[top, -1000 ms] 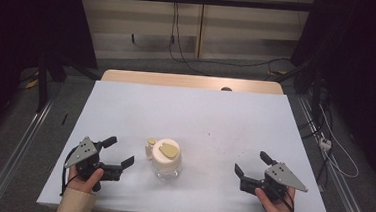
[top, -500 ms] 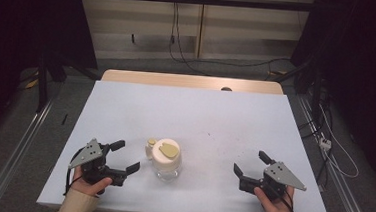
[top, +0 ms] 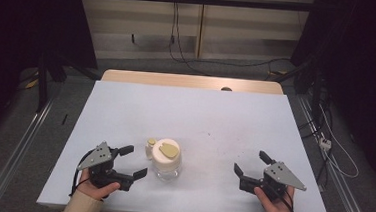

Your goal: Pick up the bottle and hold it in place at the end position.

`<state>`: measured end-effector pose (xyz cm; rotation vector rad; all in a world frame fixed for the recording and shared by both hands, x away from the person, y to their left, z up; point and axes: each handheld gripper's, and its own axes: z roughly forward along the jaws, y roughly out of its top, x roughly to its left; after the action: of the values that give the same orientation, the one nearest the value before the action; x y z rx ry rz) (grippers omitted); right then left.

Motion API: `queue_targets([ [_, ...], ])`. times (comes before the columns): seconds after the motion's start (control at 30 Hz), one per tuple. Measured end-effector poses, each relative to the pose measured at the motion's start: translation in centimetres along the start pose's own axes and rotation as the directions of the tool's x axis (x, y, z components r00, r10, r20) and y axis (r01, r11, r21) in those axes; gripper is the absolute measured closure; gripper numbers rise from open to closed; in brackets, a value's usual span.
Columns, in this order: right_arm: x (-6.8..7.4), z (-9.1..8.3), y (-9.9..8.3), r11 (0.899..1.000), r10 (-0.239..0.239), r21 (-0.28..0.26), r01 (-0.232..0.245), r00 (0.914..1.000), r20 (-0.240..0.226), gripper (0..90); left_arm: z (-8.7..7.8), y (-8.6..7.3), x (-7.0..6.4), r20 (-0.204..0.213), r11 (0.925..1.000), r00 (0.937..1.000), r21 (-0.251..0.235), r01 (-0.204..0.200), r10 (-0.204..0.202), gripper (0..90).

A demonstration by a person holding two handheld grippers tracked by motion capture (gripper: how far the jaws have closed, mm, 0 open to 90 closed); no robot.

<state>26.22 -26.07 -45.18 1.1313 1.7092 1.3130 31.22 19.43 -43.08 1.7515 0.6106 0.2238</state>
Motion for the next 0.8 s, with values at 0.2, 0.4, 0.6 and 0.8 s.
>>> queue_targets([
  [0.2, 0.0, 0.1, 0.0, 1.000, -0.003, -0.001, 0.003, 1.0000, 0.001, 5.5, 0.6, 0.1, -0.5, 0.004, 0.9998, 0.9999, 0.014, -0.014, 0.014, 8.2],
  [0.4, 0.1, 0.1, 0.0, 1.000, -0.004, 0.000, 0.004, 1.0000, 0.000, 5.6, 1.4, 0.1, -0.9, -0.005, 0.9991, 0.9998, 0.038, -0.018, 0.018, 8.6],
  [0.6, 0.0, 0.0, 0.0, 1.000, -0.004, 0.002, 0.004, 1.0000, 0.007, 5.7, 2.2, 0.1, -1.5, -0.022, 0.9969, 0.9990, 0.069, -0.036, 0.038, 9.0],
  [0.8, 0.1, 0.1, 0.0, 1.000, -0.002, 0.003, 0.002, 1.0000, 0.006, 5.7, 2.7, 0.2, -1.7, -0.042, 0.9960, 0.9985, 0.084, -0.033, 0.037, 9.3],
])
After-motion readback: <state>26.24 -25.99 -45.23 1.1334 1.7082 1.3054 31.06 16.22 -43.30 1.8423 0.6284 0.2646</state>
